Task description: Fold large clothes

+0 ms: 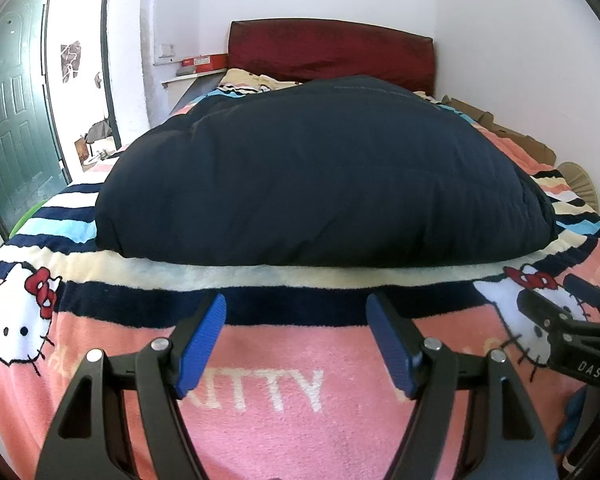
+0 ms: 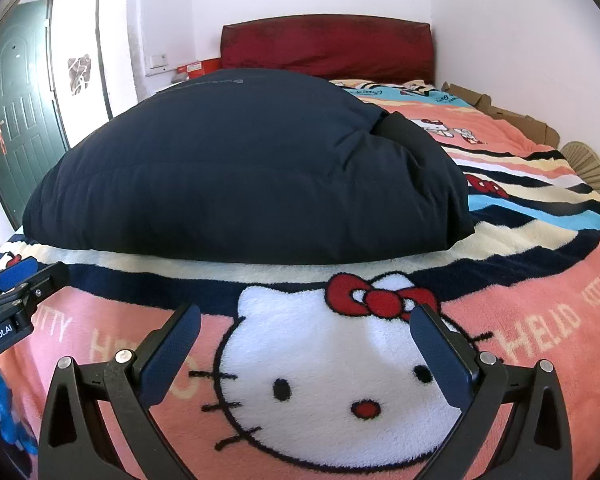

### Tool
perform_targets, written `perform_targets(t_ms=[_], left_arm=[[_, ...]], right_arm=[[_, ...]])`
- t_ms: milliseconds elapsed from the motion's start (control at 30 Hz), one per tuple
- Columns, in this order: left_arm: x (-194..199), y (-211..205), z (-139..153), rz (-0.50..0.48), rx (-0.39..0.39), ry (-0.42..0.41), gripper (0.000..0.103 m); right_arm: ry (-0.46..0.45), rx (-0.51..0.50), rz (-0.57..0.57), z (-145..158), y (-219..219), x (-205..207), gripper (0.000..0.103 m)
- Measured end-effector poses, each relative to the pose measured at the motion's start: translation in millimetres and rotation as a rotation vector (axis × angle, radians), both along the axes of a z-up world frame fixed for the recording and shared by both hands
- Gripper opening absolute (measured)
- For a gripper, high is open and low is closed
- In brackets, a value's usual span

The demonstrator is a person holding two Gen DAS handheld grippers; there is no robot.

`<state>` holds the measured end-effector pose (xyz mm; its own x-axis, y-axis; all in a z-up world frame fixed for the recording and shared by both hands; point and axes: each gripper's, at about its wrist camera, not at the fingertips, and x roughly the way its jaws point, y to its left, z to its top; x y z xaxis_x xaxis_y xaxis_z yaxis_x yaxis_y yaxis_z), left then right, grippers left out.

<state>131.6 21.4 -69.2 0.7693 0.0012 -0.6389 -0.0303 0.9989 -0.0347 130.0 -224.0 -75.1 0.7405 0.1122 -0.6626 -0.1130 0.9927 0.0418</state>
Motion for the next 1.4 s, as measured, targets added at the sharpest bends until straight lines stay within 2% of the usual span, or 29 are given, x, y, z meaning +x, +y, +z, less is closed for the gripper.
perform_targets(t_ms=[1400], left_arm=[[2.6, 3.1, -6.2, -0.007, 0.002, 0.020, 0.072]], right_arm=[[0.006, 0.001, -0.002, -2.3, -2.0, 1.4, 0.102]])
